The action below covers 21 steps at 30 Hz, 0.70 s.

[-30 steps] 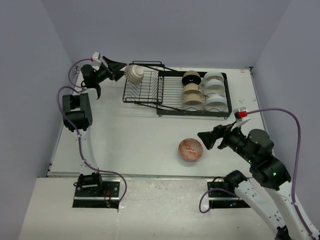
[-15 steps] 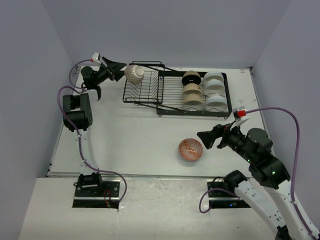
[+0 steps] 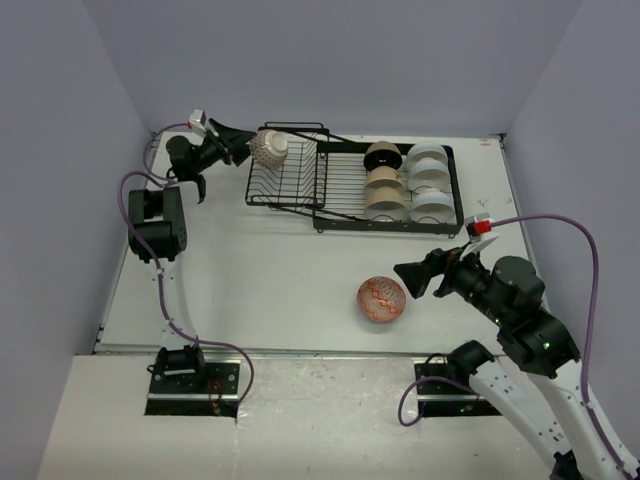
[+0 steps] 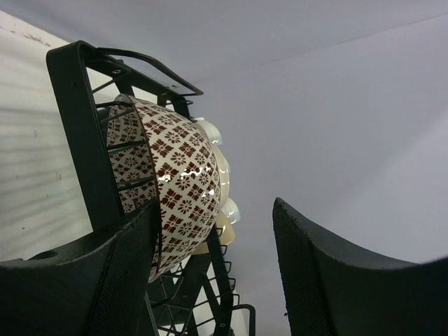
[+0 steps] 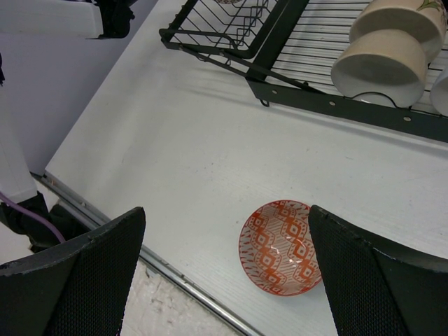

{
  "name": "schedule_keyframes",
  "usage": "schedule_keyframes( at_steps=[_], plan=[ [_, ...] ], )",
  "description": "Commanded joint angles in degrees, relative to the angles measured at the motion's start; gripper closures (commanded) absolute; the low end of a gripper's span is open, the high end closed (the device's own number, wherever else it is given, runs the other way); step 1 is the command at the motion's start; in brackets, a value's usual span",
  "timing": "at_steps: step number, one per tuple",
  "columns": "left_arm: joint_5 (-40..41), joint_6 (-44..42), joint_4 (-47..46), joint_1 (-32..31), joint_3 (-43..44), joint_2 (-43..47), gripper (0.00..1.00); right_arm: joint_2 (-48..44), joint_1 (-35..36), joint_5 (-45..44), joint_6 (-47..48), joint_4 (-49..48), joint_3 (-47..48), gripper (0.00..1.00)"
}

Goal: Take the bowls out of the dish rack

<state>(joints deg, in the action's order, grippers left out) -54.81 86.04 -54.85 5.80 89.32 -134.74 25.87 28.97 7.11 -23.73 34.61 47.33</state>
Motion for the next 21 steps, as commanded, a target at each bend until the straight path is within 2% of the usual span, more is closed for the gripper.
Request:
schedule_keyframes(
  at_steps=[1, 5, 11, 16, 21],
  plan=[
    [-1.18, 1.59, -3.25, -0.27, -0.28, -1.23, 0.34, 0.06, 0.12, 1.06, 0.87, -2.44, -0.31, 0.01],
    [-1.27, 1.85, -3.6, -0.44, -0.46, -1.58, 0.37, 0.06, 0.03, 1.06, 0.87, -2.53, -0.49, 0.01],
    [-1.18, 4.92, -7.9, -0.44, -0.9, -2.81, 0.55, 0.15, 0.12, 1.06, 0.96, -2.62, -0.66, 0.01],
    [-0.65, 5.01, -7.99, -0.79, -1.34, -3.16, 0.57, 0.06, 0.12, 1.06, 1.14, -2.35, -0.66, 0.01],
    [-0.21, 5.72, -9.13, -1.06, -1.43, -3.87, 0.68, -0.29, 0.03, 0.71, 1.31, -2.35, -0.92, 0.01]
  ],
)
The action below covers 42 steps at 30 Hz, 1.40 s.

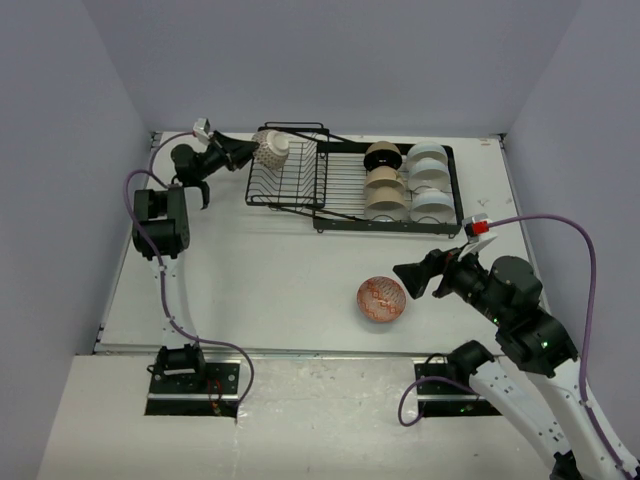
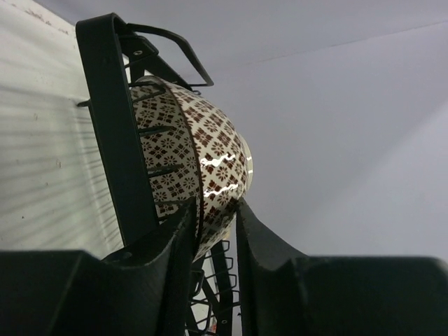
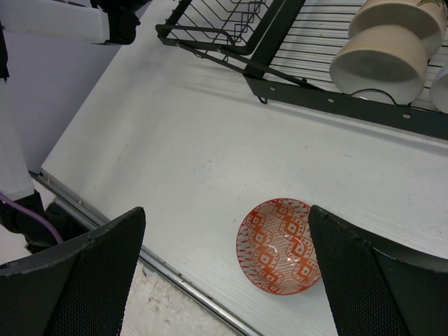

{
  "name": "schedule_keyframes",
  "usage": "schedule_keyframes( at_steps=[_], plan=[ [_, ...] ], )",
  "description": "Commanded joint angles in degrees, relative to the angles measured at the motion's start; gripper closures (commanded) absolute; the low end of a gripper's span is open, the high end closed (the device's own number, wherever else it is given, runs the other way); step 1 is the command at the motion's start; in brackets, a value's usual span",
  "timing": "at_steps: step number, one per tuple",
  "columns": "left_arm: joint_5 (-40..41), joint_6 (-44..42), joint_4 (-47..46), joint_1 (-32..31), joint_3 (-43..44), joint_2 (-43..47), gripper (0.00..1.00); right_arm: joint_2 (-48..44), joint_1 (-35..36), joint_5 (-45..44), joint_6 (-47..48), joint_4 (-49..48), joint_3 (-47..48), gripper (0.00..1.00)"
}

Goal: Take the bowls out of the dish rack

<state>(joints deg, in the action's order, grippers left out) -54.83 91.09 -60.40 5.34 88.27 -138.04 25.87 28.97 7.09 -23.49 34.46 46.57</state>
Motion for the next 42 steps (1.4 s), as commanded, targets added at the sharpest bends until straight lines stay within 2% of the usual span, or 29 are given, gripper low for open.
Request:
schedule_keyframes(
  at_steps=[1, 7, 12, 18, 35, 42],
  plan=[
    [-0.1, 0.84, -3.93, -0.68, -0.38, -0.65, 0.74, -0.29, 0.03, 0.73, 1.16, -2.11, -0.16, 0.01],
    [0.25, 1.28, -4.46, -0.95, -0.03, -1.27, 0.8, -0.29, 0.12, 0.82, 1.6, -1.76, -0.16, 0.01],
    [1.04, 1.72, -4.99, -1.21, 0.32, -1.27, 0.8, -0.29, 0.12, 0.82, 1.78, -1.76, -0.33, 0.01],
    [2.53, 1.9, -3.59, -2.09, 3.22, -2.23, 0.73, -0.47, 0.03, 0.73, 1.95, -1.59, -0.33, 0.01],
    [1.57, -5.65, 12.05, -4.73, 14.38, -6.28, 0.73, -0.91, 0.03, -0.24, 2.57, -0.8, -0.25, 0.01],
    [1.48, -6.54, 14.69, -6.92, 16.67, -6.37, 0.73, -0.91, 0.12, -0.32, 2.74, -0.8, -0.07, 0.01]
  ],
)
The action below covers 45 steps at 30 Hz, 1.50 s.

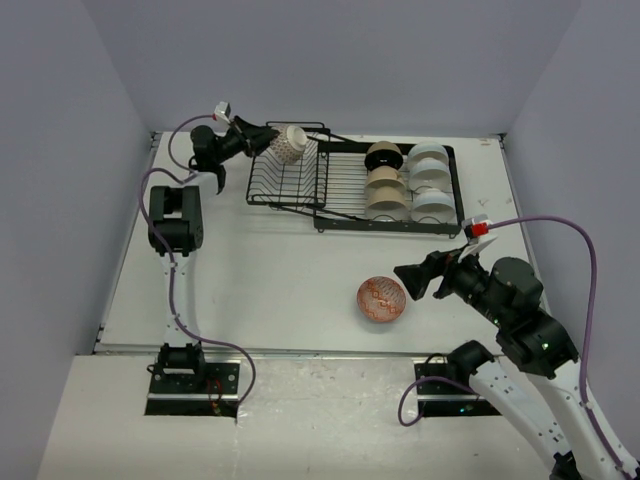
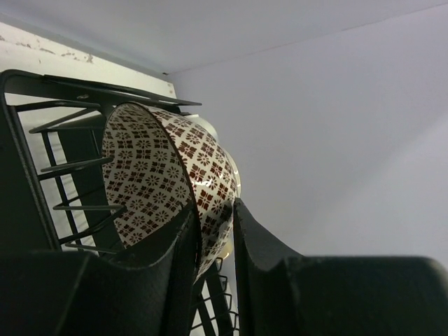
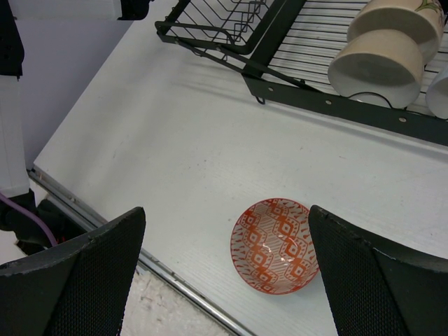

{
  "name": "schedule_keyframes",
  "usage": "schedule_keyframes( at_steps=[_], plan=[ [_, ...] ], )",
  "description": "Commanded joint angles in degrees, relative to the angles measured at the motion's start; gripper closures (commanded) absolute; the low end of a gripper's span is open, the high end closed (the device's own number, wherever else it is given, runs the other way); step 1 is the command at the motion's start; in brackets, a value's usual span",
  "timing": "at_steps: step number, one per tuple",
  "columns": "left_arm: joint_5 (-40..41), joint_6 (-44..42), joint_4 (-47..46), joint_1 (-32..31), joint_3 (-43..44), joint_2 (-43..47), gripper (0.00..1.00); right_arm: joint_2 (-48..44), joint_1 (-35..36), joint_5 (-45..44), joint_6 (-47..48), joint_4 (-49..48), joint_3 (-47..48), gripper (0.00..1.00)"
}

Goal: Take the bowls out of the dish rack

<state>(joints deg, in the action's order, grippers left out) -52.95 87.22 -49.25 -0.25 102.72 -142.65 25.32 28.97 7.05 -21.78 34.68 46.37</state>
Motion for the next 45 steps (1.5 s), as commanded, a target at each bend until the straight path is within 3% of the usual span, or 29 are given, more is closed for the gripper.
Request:
schedule_keyframes(
  at_steps=[1, 8, 18, 33, 42, 45],
  plan=[
    [-0.49, -2.67, 3.64, -1.5, 2.66, -1.84, 0.73, -0.36, 0.03, -0.28, 1.04, -0.93, 0.04, 0.01],
    [-0.49, -2.06, 2.85, -2.03, 2.4, -2.11, 0.79, -0.45, 0.12, -0.37, 1.04, -1.1, -0.14, 0.01],
    [0.04, -2.49, 1.53, -2.21, 1.08, 0.79, 1.0, -0.54, 0.03, -0.19, 0.95, -1.37, -0.49, 0.01],
    [-0.4, -3.9, -1.9, -3.0, 0.11, 5.36, 1.0, -0.71, 0.12, -0.02, 0.86, -1.54, -0.76, 0.01],
    [-3.3, -8.99, 0.65, -4.84, 4.86, 8.52, 1.0, -1.06, 0.03, -0.19, 0.34, -1.37, -0.67, 0.01],
    [-4.97, -7.33, -6.27, -5.81, 5.47, 10.37, 1.0, -1.06, 0.12, -0.63, -0.19, -1.28, -0.4, 0.01]
  ],
)
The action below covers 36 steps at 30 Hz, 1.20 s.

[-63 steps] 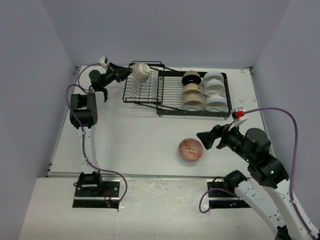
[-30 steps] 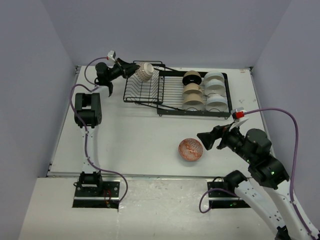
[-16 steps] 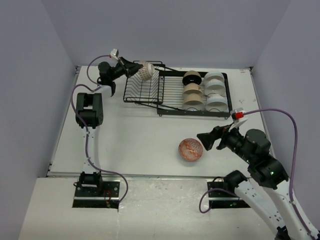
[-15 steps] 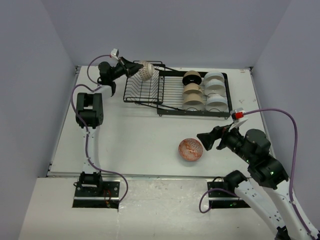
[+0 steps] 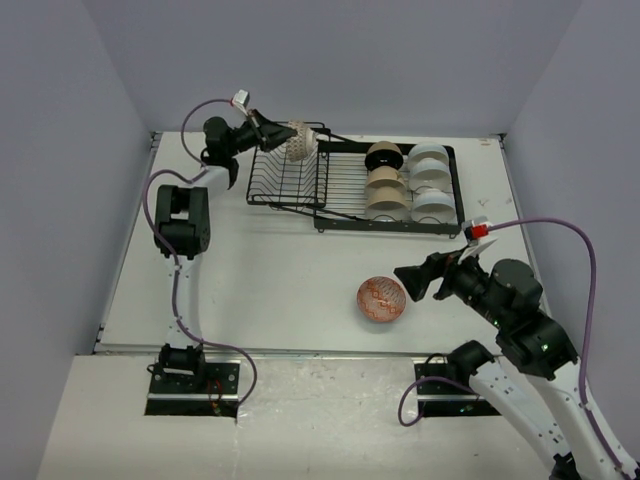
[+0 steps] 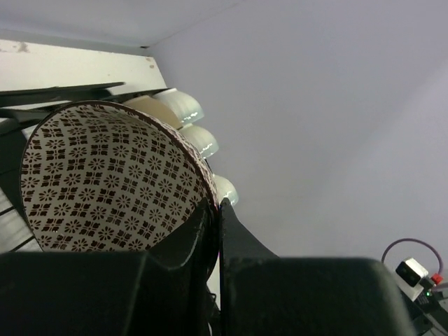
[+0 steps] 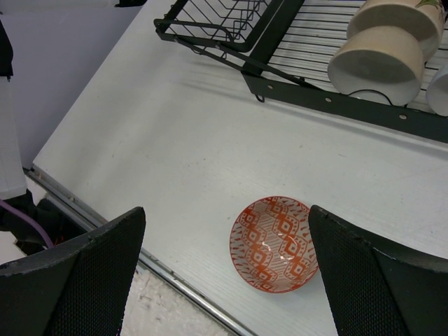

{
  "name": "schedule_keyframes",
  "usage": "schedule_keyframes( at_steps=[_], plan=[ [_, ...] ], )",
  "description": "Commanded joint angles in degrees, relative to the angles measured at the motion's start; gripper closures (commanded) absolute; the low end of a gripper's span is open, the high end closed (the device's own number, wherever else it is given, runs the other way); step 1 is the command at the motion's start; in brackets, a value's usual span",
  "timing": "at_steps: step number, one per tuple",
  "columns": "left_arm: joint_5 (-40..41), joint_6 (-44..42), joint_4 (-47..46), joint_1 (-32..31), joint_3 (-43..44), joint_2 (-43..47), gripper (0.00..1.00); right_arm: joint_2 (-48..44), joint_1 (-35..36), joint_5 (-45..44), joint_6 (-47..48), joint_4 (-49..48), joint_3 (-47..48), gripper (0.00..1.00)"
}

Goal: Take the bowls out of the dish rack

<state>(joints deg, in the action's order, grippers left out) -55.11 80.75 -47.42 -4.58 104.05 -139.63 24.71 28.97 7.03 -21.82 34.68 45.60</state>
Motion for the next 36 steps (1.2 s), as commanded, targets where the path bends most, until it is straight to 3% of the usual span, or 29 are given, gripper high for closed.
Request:
schedule_keyframes(
  at_steps=[1, 4, 6, 8, 9, 13, 15, 19, 23, 25, 26, 29, 32, 33, 36],
  plan=[
    [-4.11, -0.77, -8.56, -2.27, 5.8, 7.88, 1.0, -0.63, 0.03, -1.13, -0.5, -1.19, 0.62, 0.01],
    [-6.22, -3.92, -6.48, -4.29, 8.52, 11.56, 1.0, -1.85, 0.03, -4.81, -3.04, -1.28, 1.15, 0.01],
    [-7.63, -12.68, -1.48, -5.87, 9.85, 16.04, 1.0, -2.65, 0.03, -9.8, -5.59, -1.01, 1.68, 0.01],
    [-7.65, -30.06, 16.41, -9.21, 11.78, 22.45, 1.0, -2.56, 0.03, -15.43, -8.22, 1.08, 3.52, 0.01],
    [-5.12, -43.26, 29.97, -12.44, 12.22, 27.09, 1.0, -1.95, 0.03, -21.9, -8.76, 2.23, 6.05, 0.01],
    [4.64, -66.01, 49.47, -22.65, 4.35, 39.56, 1.0, 2.7, 0.03, -27.23, -9.03, 3.73, 12.55, 0.01],
    [13.31, -70.45, 50.93, -28.34, -6.24, 44.78, 1.0, 5.34, -0.05, -27.68, -7.62, 4.34, 16.6, 0.01],
    [19.24, -80.01, 49.7, -38.03, -21.41, 56.98, 1.0, 6.84, -0.06, -31.02, -6.48, 6.1, 22.06, 0.01],
    [39.94, -88.04, 56.11, -54.79, -30.37, 62.81, 1.0, 8.6, -0.06, -31.03, -5.25, 9.96, 26.46, 0.01],
    [45.06, -89.53, 58.66, -58.95, -32.32, 64.04, 1.0, 10.52, -0.06, -29.71, -4.9, 12.68, 28.57, 0.01],
    [53.1, -89.71, 60.23, -63.32, -33.46, 64.13, 1.0, 11.84, -0.06, -26.66, -4.29, 15.74, 29.36, 0.01],
    [66.13, -90.94, 64.45, -70.18, -32.6, 62.91, 1.0, 17.11, -0.06, -19.97, -2.7, 20.59, 30.86, 0.01],
    [74.4, -91.91, 69.74, -74.76, -31.02, 60.54, 1.0, 21.86, 0.03, -9.08, 0.1, 23.14, 29.28, 0.01],
    [74.97, -92.43, 70.35, -75.74, -30.93, 60.36, 1.0, 23.0, 0.03, -4.61, 0.64, 23.5, 27.89, 0.02],
    [75.76, -93.58, 69.48, -79.08, -30.92, 59.92, 1.0, 25.65, 0.65, -2.2, 1.61, 23.68, 24.81, 0.08]
  ],
)
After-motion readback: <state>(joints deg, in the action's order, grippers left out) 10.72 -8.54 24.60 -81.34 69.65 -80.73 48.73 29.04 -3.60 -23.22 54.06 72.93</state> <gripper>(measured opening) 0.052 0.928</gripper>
